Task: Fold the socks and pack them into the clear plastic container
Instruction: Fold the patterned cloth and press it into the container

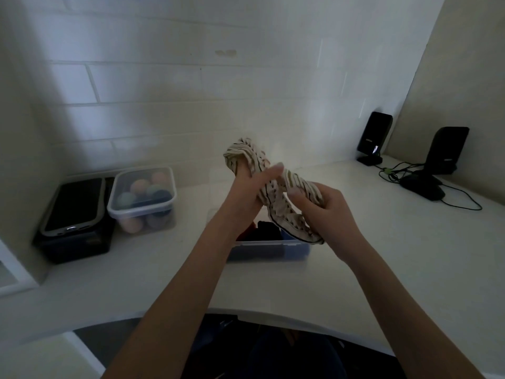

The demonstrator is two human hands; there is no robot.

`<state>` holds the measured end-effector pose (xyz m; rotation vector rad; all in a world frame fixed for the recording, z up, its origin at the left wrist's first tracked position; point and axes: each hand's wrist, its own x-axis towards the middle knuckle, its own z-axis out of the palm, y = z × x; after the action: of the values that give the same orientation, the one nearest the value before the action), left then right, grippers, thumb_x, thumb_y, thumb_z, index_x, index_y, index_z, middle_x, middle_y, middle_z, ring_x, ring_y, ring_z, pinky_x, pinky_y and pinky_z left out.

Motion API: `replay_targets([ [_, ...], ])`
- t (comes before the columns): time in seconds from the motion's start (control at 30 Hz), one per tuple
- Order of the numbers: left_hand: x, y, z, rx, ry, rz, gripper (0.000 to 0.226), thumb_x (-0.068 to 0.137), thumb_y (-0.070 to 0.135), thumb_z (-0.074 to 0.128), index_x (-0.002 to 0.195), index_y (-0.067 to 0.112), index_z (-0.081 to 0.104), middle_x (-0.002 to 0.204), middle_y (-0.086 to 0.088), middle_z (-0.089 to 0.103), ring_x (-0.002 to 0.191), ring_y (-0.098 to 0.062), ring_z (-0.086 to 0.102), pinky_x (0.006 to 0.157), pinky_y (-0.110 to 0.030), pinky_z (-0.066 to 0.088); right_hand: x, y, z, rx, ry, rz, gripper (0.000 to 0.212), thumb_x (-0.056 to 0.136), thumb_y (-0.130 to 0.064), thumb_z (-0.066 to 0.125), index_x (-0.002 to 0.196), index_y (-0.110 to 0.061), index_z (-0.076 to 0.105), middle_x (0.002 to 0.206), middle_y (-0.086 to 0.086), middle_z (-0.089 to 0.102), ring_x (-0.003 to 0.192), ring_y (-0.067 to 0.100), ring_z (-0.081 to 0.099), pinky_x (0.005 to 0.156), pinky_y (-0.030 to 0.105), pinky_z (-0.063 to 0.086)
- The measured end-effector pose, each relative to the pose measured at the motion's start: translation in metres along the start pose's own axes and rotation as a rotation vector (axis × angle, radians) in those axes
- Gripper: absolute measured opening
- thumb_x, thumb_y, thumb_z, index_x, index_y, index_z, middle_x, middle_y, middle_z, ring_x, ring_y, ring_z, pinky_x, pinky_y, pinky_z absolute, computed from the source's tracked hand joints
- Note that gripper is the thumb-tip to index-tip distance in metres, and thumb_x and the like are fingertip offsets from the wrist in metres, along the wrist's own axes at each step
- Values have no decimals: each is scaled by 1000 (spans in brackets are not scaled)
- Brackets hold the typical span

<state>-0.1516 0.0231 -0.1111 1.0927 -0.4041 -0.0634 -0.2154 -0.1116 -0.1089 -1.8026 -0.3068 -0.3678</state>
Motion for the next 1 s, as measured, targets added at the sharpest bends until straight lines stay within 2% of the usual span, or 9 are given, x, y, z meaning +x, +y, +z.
replay_targets([
  [0.07, -4, 2, 2, 270, -35, 37, 91, 73, 28, 70, 144, 39, 14, 149, 2, 28, 133, -15, 38, 106, -37, 40, 0, -4, 1, 30, 4, -27, 9, 86, -16, 64, 80, -23, 67, 56, -19, 66, 53, -5, 60, 52, 8, 45],
  [0.13, -9, 7, 6, 544, -71, 114, 87, 71, 37, 68, 144, 30, 22, 145, 7, 30, 135, -10, 32, 108, -30, 34, 0, -7, -2, 114, -9, -30, 12, 86, -12, 62, 78, -19, 64, 47, -17, 59, 44, -4, 53, 46, 7, 40],
  [0.3, -16, 14, -3, 777, -232, 60, 25, 78, 31, 70, 101, 36, 59, 97, 27, 54, 85, 25, 52, 69, 0, 43, 7, -3, -15, 244, 23, 29, 12, 88, -12, 59, 78, -17, 65, 47, -14, 52, 45, 0, 42, 45, 13, 38],
  [0.4, -12, 11, -7, 883, -173, 72, 21, 78, 20, 71, 97, 13, 67, 81, 17, 54, 70, 19, 52, 64, 0, 41, 10, 3, -18, 332, -30, 24, 9, 82, -10, 62, 79, -17, 66, 51, -11, 49, 49, 5, 41, 47, 16, 39],
  [0.47, -12, 11, -6, 807, -100, 81, 18, 77, 12, 68, 91, 1, 65, 77, -3, 61, 68, 1, 55, 64, -13, 46, 12, 6, -19, 341, -53, 31, 15, 80, -4, 57, 78, -16, 65, 55, -7, 52, 53, 7, 47, 51, 19, 43],
  [0.57, -14, 12, -6, 477, -43, 7, 16, 64, 14, 69, 80, 11, 69, 71, -1, 68, 72, -12, 64, 67, -25, 53, 17, 9, -16, 225, -20, 84, 13, 85, 0, 56, 87, -12, 60, 67, 3, 60, 58, 11, 57, 57, 28, 48],
  [0.77, -22, 9, -3, -166, -371, -221, 9, 60, 7, 49, 63, 9, 41, 35, 4, 40, 32, -8, 36, 44, -23, 32, 26, 8, -14, 187, -257, 153, 57, 69, -11, 52, 125, -19, 53, 121, 6, 61, 105, 21, 64, 82, 35, 55],
  [0.87, -24, 8, -4, -198, -519, -311, 26, 54, 20, 69, 52, 11, 45, 38, 3, 46, 32, -7, 40, 37, -17, 32, 23, 4, -8, 311, -395, 194, 50, 65, -4, 47, 111, -16, 62, 104, 6, 69, 98, 21, 65, 84, 33, 55],
  [1.0, -25, 4, -6, -119, -503, -314, 36, 54, 35, 77, 68, 7, 60, 46, -1, 52, 37, -12, 46, 41, -18, 41, 25, 2, -1, 274, -121, 156, 8, 73, -3, 49, 75, -6, 57, 74, 10, 56, 74, 22, 54, 66, 34, 43],
])
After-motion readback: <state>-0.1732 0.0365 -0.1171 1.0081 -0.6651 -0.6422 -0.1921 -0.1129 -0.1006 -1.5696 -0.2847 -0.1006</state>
